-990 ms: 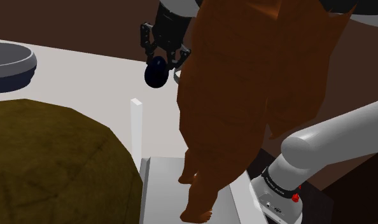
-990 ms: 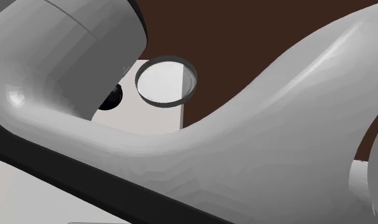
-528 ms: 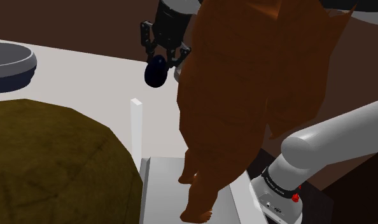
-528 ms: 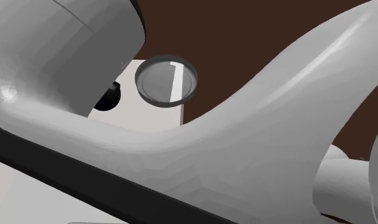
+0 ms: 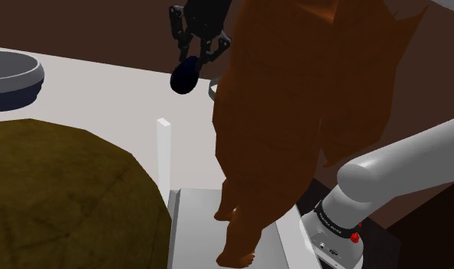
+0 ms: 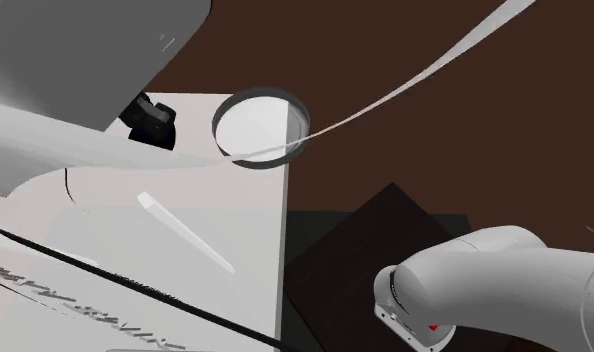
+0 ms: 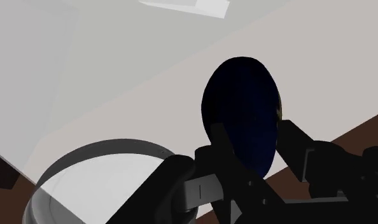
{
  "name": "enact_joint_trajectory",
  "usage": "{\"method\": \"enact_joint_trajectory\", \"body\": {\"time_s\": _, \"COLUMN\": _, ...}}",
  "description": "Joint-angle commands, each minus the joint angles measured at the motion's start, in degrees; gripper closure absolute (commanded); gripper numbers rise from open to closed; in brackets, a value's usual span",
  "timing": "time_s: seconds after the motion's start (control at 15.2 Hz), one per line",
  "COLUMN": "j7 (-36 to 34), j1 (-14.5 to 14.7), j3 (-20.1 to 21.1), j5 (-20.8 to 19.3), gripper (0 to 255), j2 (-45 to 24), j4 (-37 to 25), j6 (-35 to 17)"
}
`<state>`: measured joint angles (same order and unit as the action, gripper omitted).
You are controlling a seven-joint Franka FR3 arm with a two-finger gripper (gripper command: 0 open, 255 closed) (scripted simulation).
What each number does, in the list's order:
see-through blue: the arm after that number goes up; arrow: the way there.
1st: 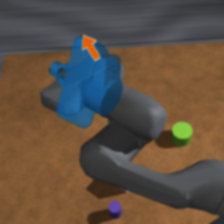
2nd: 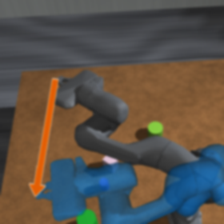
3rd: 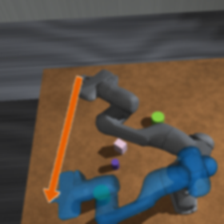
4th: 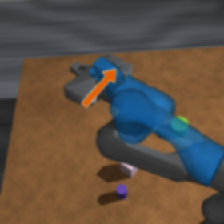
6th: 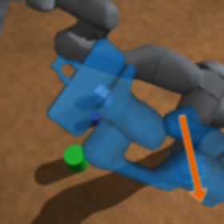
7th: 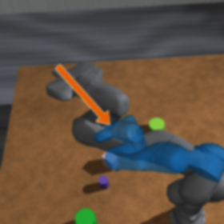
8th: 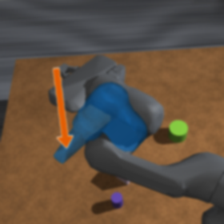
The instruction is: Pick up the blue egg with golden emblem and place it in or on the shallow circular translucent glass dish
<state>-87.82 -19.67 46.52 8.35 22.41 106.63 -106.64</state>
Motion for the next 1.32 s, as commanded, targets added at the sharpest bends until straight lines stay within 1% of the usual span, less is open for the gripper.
{"method": "enact_joint_trajectory", "body": {"time_s": 0.0, "j7": 0.0, "j1": -0.2, "j3": -0.1, "j5": -0.3, "gripper": 255, "j2": -0.4, "j4": -1.9, "j6": 1.5}}
{"method": "enact_joint_trajectory", "body": {"time_s": 0.53, "j7": -0.7, "j1": -1.4, "j3": 0.7, "j5": -2.1, "gripper": 255, "j2": -2.9, "j4": -10.0, "j6": 7.6}}
{"method": "enact_joint_trajectory", "body": {"time_s": 0.66, "j7": 3.1, "j1": -0.7, "j3": -3.6, "j5": 0.0, "gripper": 255, "j2": 0.1, "j4": -7.5, "j6": 8.0}}
{"method": "enact_joint_trajectory", "body": {"time_s": 0.86, "j7": 8.3, "j1": 0.1, "j3": -9.1, "j5": 2.0, "gripper": 255, "j2": 3.8, "j4": -4.3, "j6": 8.6}}
{"method": "enact_joint_trajectory", "body": {"time_s": 1.25, "j7": 17.4, "j1": 0.7, "j3": -18.6, "j5": 3.2, "gripper": 255, "j2": 8.8, "j4": 0.1, "j6": 10.4}}
